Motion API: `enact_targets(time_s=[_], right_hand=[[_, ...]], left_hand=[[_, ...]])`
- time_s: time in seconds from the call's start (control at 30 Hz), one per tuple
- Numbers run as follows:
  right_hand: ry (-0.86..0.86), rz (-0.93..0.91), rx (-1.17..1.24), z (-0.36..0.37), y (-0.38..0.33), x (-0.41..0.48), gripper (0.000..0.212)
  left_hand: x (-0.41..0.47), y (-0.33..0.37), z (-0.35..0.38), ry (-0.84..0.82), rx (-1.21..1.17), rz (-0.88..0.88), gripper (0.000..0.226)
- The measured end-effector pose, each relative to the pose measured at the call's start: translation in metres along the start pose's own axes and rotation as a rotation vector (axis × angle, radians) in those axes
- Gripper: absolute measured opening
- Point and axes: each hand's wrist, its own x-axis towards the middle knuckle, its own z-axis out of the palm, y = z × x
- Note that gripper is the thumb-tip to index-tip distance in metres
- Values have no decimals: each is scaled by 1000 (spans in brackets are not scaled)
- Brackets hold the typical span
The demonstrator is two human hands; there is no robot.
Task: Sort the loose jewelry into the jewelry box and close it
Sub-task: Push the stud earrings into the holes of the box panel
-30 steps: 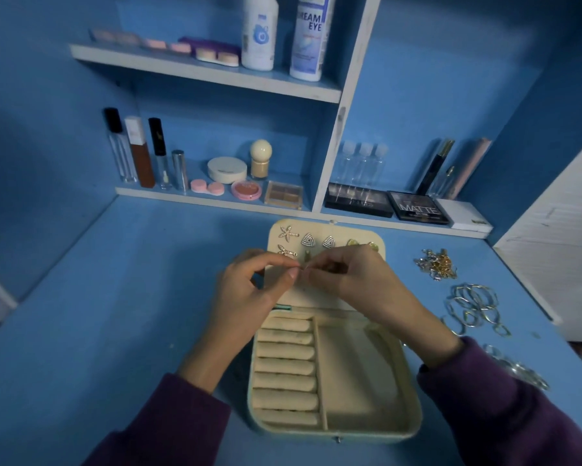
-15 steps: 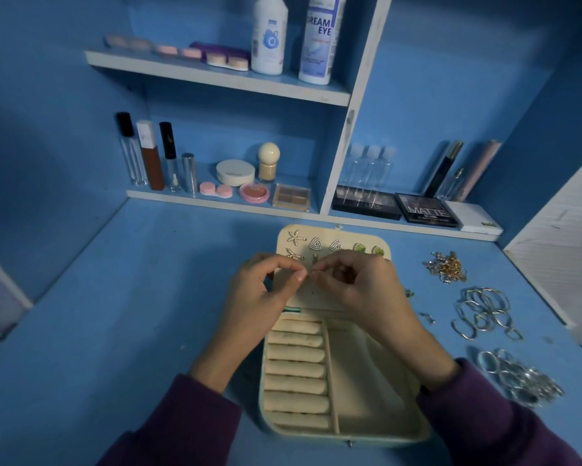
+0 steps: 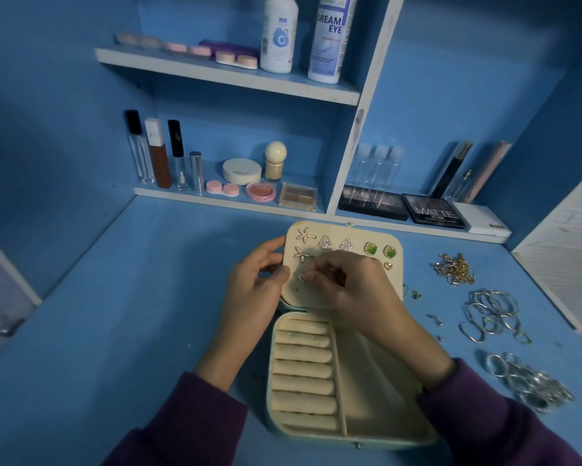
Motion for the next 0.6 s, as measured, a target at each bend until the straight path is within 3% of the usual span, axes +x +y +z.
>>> enact_targets(time_s=[0.3, 0.6], right_hand=[[-48, 6, -55, 1, -5, 2, 5], [104, -25, -207, 7, -11, 0, 2]], left_hand=[[0, -1, -1, -1, 18, 6, 43], [-2, 1, 0, -36, 16, 42, 45]])
